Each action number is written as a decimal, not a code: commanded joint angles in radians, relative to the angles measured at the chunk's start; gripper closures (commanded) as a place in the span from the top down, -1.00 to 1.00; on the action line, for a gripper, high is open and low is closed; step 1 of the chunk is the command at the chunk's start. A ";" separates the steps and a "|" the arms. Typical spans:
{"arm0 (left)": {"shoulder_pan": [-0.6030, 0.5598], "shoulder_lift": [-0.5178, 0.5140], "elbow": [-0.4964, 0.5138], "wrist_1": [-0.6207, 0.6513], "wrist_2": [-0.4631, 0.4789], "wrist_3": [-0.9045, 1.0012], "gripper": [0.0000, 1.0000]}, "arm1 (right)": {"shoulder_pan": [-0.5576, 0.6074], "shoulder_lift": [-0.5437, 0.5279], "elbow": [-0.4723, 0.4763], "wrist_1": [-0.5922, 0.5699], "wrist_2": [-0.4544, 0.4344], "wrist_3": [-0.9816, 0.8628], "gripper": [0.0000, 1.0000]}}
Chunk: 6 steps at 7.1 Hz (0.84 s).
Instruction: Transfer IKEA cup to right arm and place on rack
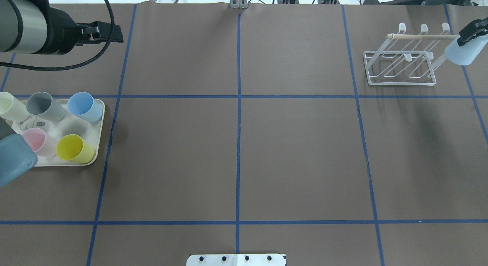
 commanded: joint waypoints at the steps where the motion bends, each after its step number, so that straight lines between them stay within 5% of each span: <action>1: 0.000 0.000 -0.001 0.000 0.000 0.000 1.00 | -0.002 0.003 -0.012 0.001 -0.001 0.000 -0.69; 6: 0.000 0.000 -0.003 -0.002 0.000 -0.002 1.00 | -0.029 0.003 -0.031 0.001 -0.021 0.001 -0.66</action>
